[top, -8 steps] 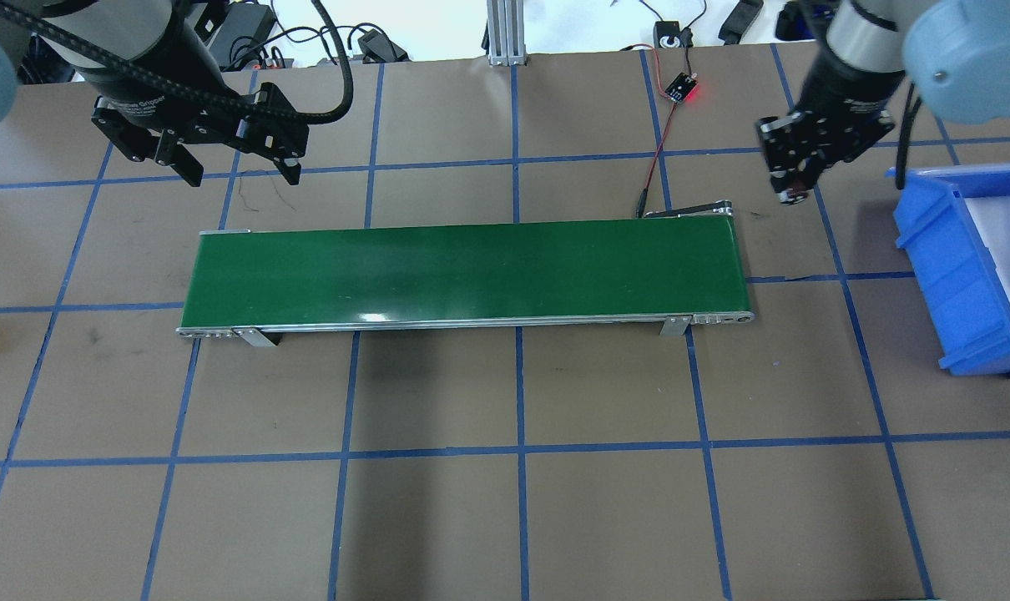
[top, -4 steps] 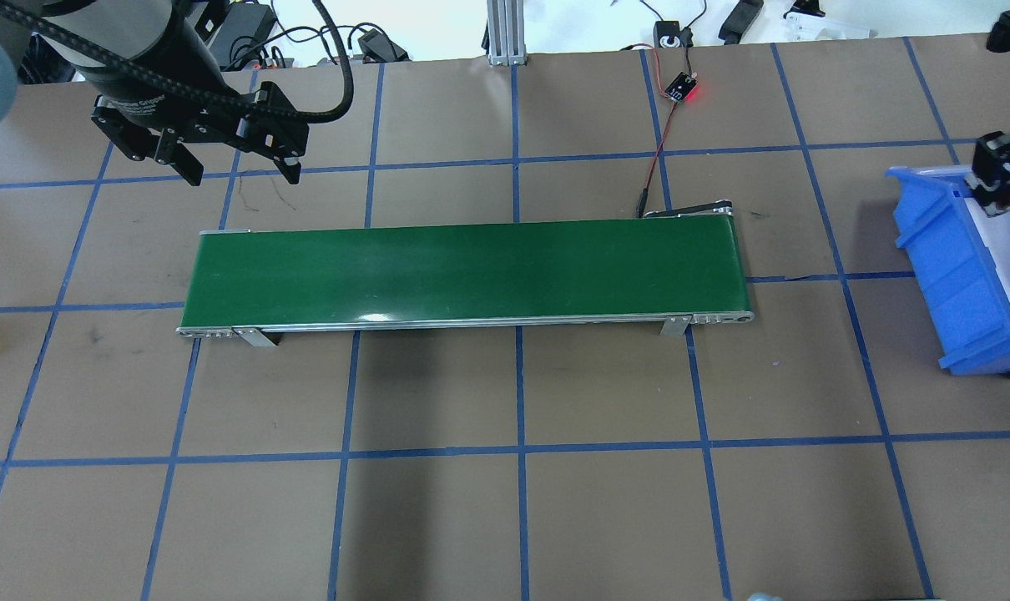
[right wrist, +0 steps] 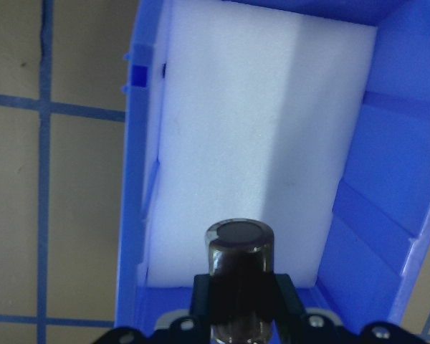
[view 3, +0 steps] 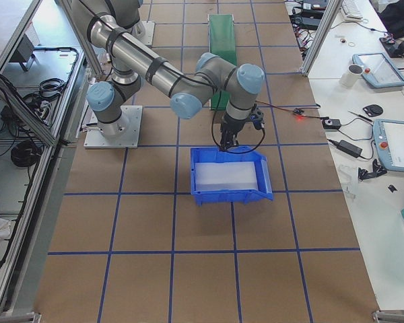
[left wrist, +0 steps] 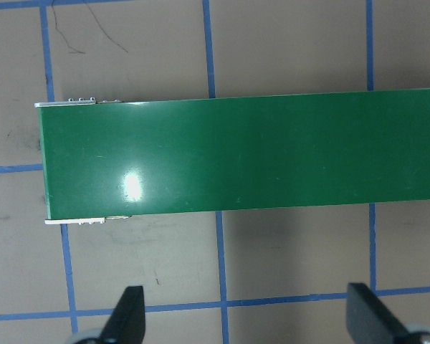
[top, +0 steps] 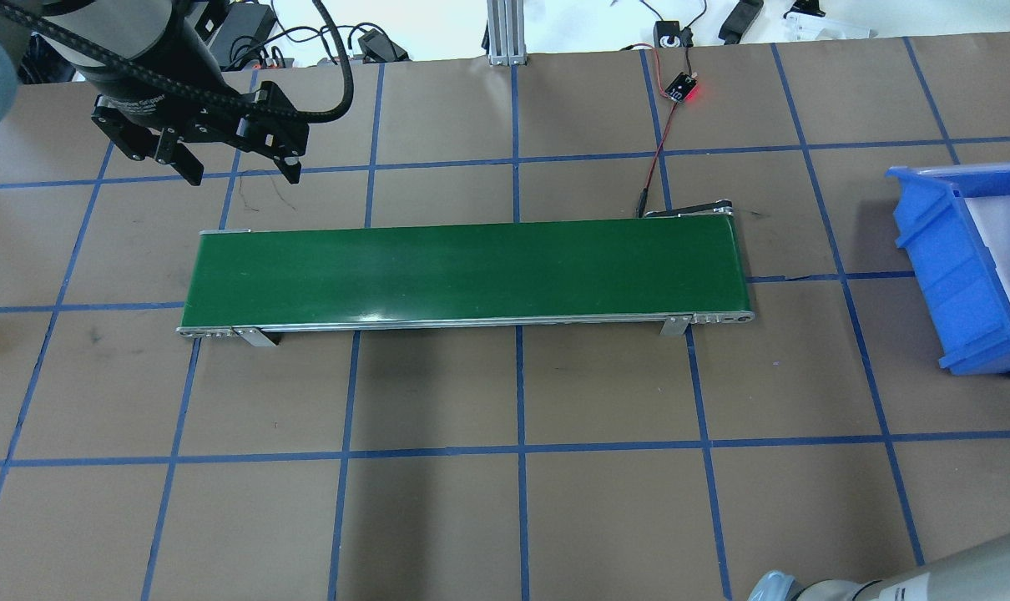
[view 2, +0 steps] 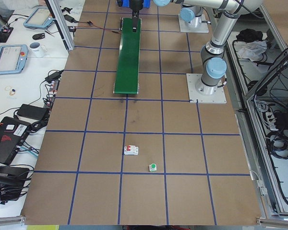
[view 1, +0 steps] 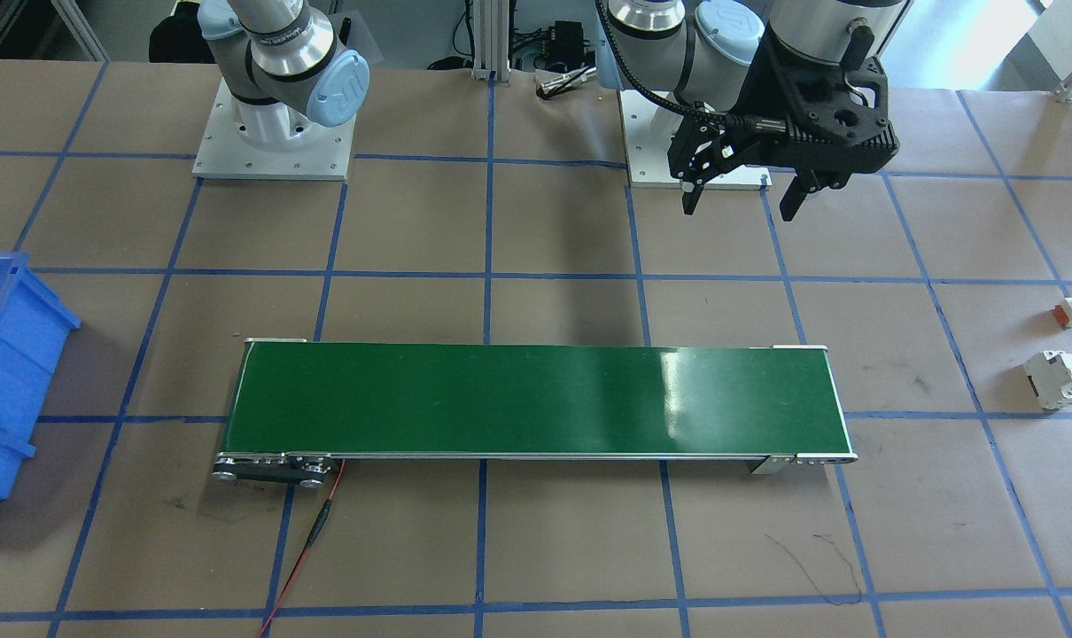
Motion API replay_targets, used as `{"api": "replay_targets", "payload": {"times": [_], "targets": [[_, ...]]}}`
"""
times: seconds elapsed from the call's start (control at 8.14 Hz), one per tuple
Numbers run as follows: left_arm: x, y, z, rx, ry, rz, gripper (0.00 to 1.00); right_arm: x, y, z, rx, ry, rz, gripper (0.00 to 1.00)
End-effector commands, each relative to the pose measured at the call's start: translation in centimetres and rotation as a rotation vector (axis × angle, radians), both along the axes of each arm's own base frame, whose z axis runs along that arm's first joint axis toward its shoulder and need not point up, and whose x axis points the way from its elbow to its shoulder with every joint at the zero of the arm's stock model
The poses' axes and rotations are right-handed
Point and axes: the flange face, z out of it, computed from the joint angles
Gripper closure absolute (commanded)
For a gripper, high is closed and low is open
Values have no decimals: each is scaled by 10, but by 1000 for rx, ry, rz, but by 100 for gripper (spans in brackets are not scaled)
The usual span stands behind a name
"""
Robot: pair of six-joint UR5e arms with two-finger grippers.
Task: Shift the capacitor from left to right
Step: 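Lift the capacitor with the right gripper and carry it into the blue bin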
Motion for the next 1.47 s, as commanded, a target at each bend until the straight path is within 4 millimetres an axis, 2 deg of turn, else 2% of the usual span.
{"api": "replay_targets", "payload": {"times": [0.0, 0.25, 0.37, 0.49, 0.86, 1.11, 1.23, 1.35], "targets": [[0, 0, 0, 0, 0, 0, 0, -22, -16, -49, 12, 31, -148, 100], [0, 0, 0, 0, 0, 0, 0, -26, -24, -77, 28, 11, -190, 100], [0, 0, 0, 0, 0, 0, 0, -31, -31, -98, 23, 14, -190, 100], [0, 0, 0, 0, -1, 0, 0, -35, -36, -108, 12, 24, -190, 100], [0, 0, 0, 0, 0, 0, 0, -37, -38, -118, 14, 19, -190, 100], [0, 0, 0, 0, 0, 0, 0, -41, -44, -136, 11, 21, -190, 100], [0, 0, 0, 0, 0, 0, 0, -40, -43, -136, 12, 21, -193, 100], [0, 0, 0, 0, 0, 0, 0, -40, -43, -135, 11, 21, -190, 55]]}}
